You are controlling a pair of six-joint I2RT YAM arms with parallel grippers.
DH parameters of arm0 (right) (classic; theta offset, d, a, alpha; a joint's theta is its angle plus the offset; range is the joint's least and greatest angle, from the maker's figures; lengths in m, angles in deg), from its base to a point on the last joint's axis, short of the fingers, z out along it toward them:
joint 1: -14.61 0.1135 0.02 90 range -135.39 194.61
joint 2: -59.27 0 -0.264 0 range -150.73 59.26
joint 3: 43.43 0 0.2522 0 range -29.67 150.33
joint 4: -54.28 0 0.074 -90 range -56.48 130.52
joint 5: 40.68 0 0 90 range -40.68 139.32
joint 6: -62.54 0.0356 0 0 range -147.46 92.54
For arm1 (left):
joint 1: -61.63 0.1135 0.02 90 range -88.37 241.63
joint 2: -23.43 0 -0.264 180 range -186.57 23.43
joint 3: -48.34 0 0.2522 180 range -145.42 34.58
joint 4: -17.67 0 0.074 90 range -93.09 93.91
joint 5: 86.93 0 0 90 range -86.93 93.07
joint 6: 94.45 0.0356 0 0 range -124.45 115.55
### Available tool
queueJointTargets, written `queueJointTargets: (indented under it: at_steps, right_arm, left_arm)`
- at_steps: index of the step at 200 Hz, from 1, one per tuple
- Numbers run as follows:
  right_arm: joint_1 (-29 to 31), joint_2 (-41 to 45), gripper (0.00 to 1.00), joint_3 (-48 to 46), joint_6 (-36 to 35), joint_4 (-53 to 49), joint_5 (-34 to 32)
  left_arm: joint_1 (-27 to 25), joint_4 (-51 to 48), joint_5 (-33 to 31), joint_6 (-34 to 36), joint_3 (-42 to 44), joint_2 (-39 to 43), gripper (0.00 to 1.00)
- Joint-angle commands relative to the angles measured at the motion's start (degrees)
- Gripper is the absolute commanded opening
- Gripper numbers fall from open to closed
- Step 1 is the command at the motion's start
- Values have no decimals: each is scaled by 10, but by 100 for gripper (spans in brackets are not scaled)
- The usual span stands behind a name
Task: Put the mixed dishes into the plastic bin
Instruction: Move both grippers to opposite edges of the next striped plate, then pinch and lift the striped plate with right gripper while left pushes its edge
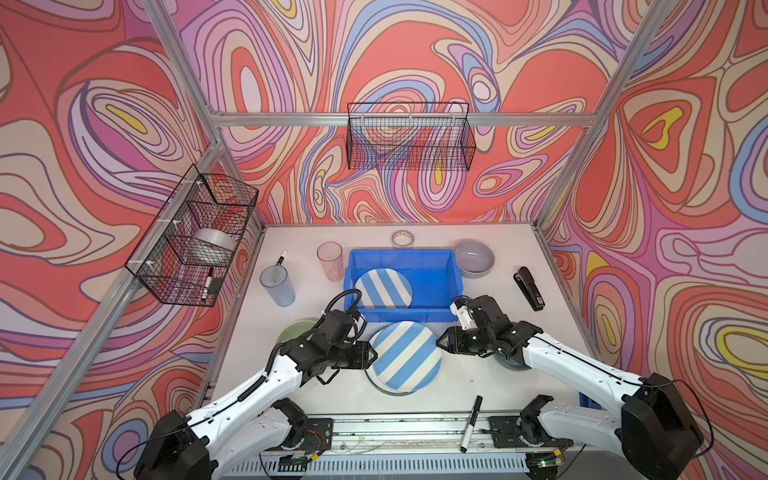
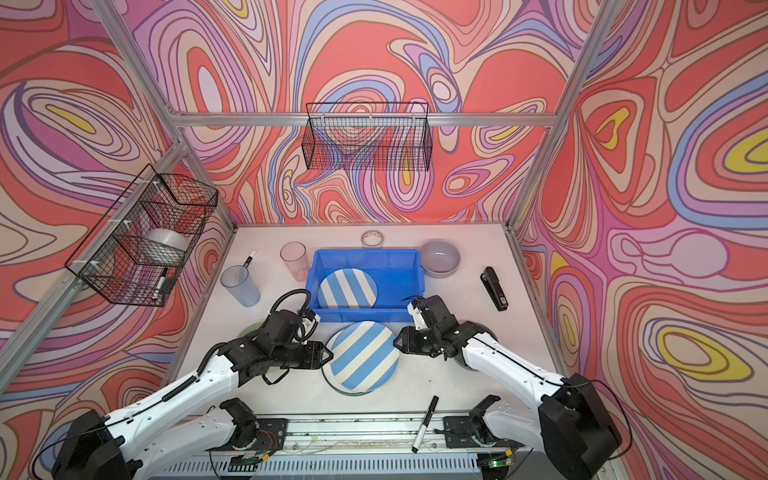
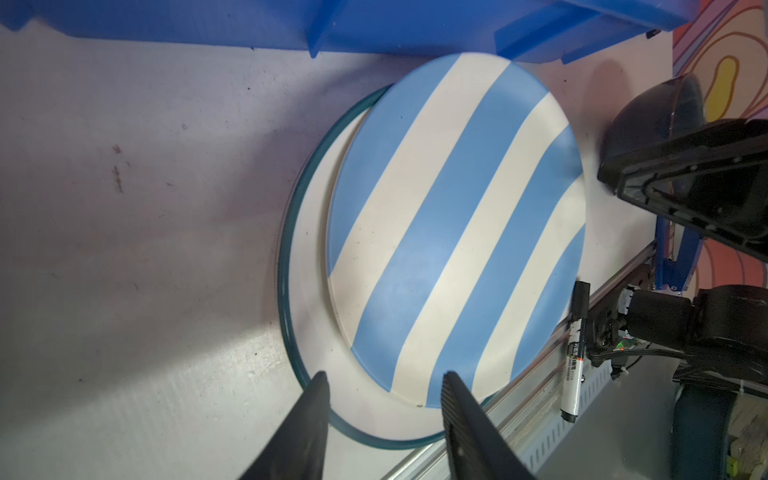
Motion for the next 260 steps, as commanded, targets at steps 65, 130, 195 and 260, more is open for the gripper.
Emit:
queueJointTargets:
  at_steps: [65,130,195,260]
  right_arm:
    - [2,-30,36,-25,4,56,14]
    - [2,-38,34,-33,4,71,21]
    - [2,-38,29,-45,12,94,45]
    - [2,5,10,-29,11,42,39]
  left_arm:
    - [-9,58,-1,-18,8,-71,46]
    - [-25,68,-23,-25,5,-137,45]
    - [-45,85,-23,-27,-6,-179,44]
    - [-78,106,-30,-36,-37,-218,43]
